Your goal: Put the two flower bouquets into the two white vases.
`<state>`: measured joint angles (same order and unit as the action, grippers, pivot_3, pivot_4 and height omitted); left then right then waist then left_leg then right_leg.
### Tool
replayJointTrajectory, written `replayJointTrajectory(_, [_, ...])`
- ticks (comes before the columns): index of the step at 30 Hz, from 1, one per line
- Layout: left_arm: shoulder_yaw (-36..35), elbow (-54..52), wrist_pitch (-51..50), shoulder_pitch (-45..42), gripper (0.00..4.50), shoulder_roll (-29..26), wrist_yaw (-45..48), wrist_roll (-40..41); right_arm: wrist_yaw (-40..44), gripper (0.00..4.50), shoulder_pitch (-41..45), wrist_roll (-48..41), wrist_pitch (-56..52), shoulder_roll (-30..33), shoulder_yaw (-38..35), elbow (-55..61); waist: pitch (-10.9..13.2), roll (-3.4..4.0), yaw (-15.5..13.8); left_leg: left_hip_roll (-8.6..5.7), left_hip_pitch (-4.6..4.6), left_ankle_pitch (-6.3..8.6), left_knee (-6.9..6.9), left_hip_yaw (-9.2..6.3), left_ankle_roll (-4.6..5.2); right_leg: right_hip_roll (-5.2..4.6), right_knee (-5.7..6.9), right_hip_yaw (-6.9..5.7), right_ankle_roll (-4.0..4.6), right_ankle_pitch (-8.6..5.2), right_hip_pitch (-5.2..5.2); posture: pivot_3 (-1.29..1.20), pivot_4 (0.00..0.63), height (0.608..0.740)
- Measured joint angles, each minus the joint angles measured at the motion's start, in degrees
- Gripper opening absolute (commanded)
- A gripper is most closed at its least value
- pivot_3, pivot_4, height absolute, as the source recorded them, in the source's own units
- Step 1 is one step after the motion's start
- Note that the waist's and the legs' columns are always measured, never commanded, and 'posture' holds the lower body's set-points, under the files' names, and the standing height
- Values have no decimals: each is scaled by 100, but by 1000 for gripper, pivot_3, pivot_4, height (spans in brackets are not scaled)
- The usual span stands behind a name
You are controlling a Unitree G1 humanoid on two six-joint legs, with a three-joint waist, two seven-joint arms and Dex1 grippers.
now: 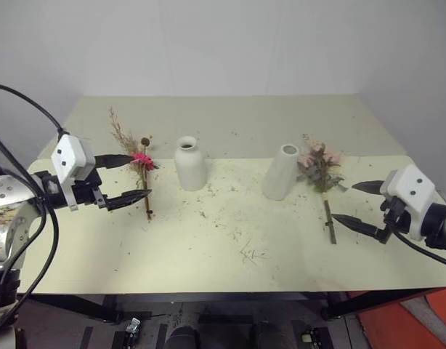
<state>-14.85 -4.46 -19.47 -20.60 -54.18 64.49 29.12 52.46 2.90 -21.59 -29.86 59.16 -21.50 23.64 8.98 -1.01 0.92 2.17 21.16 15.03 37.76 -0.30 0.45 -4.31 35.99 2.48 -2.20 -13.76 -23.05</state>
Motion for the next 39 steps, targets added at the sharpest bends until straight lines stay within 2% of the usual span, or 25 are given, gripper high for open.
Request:
replayJointTrajectory(13, [12, 41, 76, -1, 4457, 70, -87, -48, -93, 4500, 128, 17, 30, -6, 35, -61, 0, 0, -4, 0, 0, 0, 0, 0, 0, 0, 0, 0, 0, 0, 0, 0, 150, 740])
replayJointTrajectory(17, [157, -55, 38, -123, 4457, 269, -99, 5, -644, 4500, 1069, 0, -1123, -44, 501, -368, 0, 0, 16, -1, -4, 0, 2, 1, 0, 0, 7, 2, 2, 2, 3, 0, 150, 740])
replayJointTrajectory(22, [1222, -419, -46, -1028, 4457, 883, -65, -92, -1273, 4500, 3122, 188, -3002, -472, 1957, -1472, -1, 1, -7, -4, 0, -1, 5, -5, -1, 2, 6, 1, 8, 8, 2, 0, 150, 740])
replayJointTrajectory(27, [1962, -90, 34, -1504, 4457, 1294, -12, -553, -1678, 4500, 4257, 594, -3543, -1135, 2650, -3076, -2, 4, 0, -6, 25, 0, 2, -5, 3, 2, 7, 2, 7, 8, -15, 0, 150, 740])
replayJointTrajectory(33, [2273, 282, 230, -1716, 4457, 1613, 150, -854, -1893, 4500, 4878, 1133, -3478, -1523, 3053, -4494, -3, 5, 5, -9, 44, 3, 4, -3, 8, -4, -4, -2, 6, 8, -23, 0, 150, 740])
replayJointTrajectory(36, [2282, 296, 290, -1715, 4500, 1643, 186, -881, -1833, 3880, 4934, 1207, -3406, -1604, 3172, -4947, -3, 6, 5, -9, 42, 3, 4, -3, 8, -4, 1, -2, 5, 8, -23, 0, 150, 740])
replayJointTrajectory(39, [2281, 293, 312, -1673, 4500, 1642, 185, -914, -1701, 2908, 5037, 1314, -3342, -1651, 3295, -5146, -3, 7, 9, -9, 37, 3, 5, -3, 7, -4, 0, -1, 5, 8, -23, 0, 150, 740])
